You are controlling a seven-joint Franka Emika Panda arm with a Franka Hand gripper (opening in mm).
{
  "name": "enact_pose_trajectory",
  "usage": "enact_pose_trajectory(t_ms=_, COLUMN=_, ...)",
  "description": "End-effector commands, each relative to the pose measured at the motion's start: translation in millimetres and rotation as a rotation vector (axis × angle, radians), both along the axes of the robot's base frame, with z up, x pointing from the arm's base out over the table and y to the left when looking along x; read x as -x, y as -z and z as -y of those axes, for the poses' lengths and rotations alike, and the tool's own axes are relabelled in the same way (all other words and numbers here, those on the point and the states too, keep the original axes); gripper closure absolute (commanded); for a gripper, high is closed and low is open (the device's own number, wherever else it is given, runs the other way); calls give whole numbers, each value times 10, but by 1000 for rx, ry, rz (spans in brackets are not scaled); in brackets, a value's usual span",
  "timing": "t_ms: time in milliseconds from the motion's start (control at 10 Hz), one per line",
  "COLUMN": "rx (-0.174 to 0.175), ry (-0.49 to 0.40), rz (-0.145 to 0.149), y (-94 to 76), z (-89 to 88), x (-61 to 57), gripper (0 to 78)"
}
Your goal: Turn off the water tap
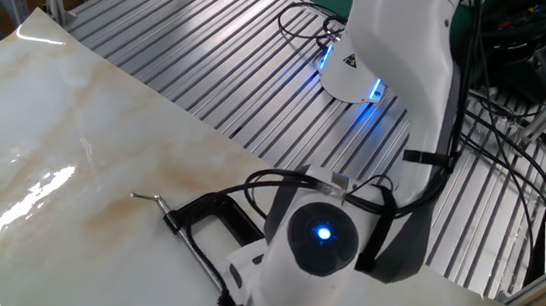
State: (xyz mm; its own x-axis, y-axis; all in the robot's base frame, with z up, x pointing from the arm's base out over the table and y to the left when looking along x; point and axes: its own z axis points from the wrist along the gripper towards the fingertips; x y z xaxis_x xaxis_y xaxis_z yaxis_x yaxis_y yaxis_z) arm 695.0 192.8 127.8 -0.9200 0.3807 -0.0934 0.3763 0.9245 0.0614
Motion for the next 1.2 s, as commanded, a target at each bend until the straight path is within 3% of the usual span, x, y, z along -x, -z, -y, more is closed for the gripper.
enact_pose_trajectory(t_ms=100, rx=1, ry=-11, rz=4, y=-49, z=87, x=-93, gripper=776)
enact_pose_trajectory(t_ms=600, rx=11, ry=-47, rz=8, y=-63, z=276, x=-199, gripper=776)
enact_pose_trajectory(t_ms=1200, rx=16, ry=-80, rz=11, y=-48, z=454, x=-225, gripper=776)
